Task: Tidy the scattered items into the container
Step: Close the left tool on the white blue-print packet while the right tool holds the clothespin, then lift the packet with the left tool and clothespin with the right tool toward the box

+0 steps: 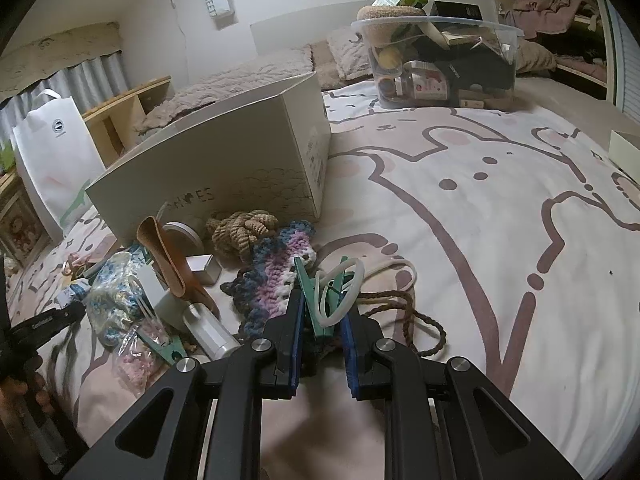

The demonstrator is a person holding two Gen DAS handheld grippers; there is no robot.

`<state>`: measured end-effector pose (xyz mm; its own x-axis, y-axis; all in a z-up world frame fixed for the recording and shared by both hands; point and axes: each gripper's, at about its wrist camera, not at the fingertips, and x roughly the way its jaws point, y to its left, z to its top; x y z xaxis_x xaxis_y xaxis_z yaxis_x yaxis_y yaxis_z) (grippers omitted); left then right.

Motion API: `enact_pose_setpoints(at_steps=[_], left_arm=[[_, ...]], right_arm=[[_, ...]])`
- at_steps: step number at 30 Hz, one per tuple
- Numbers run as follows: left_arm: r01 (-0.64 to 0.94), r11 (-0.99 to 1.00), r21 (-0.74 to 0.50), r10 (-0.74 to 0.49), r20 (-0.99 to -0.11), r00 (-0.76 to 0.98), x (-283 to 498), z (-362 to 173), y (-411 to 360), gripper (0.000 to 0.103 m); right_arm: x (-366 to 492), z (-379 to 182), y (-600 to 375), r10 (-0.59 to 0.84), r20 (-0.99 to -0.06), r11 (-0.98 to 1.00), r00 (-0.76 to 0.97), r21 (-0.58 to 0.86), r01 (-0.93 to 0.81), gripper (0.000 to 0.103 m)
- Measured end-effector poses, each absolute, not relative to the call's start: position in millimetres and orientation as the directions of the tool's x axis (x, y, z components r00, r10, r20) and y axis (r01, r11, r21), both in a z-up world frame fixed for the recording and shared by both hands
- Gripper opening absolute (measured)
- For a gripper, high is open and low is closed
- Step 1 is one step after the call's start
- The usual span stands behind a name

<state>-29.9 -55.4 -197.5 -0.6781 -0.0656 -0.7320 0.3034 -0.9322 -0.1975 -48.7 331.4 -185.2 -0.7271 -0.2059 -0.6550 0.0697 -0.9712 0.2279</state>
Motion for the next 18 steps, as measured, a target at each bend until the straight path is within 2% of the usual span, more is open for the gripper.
enact_pose_setpoints(at_steps=[18], left_arm=[[0.198, -0.955, -0.222, 0.018, -0.708, -0.706, 6, -177, -41, 0.007]], right_arm=[[-20, -171, 319, -0.239, -0.615, -0.964, -0.751, 0.243, 0.108, 0.018]])
